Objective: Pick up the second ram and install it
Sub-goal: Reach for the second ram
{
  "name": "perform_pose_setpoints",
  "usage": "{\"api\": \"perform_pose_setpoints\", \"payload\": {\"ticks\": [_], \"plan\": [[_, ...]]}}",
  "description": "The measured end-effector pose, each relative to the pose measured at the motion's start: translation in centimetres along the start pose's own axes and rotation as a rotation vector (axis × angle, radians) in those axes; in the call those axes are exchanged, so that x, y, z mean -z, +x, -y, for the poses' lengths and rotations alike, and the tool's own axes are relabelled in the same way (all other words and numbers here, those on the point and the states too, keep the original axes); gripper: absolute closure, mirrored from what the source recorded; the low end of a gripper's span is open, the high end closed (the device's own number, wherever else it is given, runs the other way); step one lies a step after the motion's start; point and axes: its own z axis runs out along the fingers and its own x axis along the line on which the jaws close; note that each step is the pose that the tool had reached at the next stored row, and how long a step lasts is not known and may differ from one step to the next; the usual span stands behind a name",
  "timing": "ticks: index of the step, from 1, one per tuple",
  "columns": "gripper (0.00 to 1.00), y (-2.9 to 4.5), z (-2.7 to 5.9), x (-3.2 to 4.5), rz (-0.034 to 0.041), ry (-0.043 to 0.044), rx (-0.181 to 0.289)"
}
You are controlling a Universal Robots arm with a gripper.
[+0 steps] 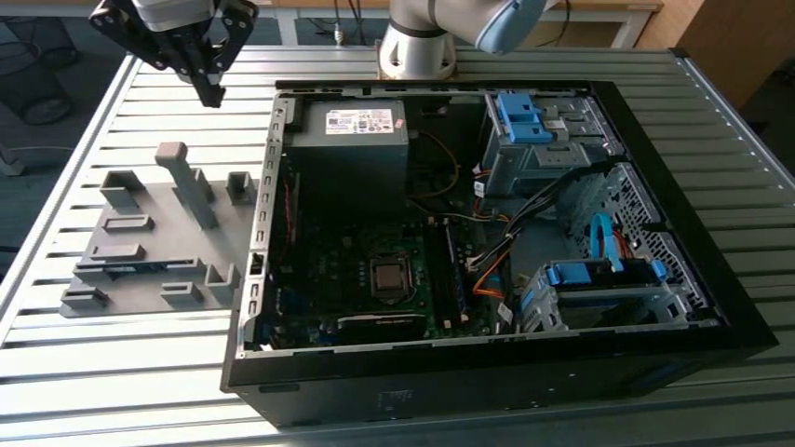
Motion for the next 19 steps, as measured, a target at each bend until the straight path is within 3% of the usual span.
{"api": "perform_pose_setpoints", "payload": {"ticks": [19], "plan": [[0.89, 0.50, 0.04, -0.01, 0.0000, 0.0001, 0.000]]}}
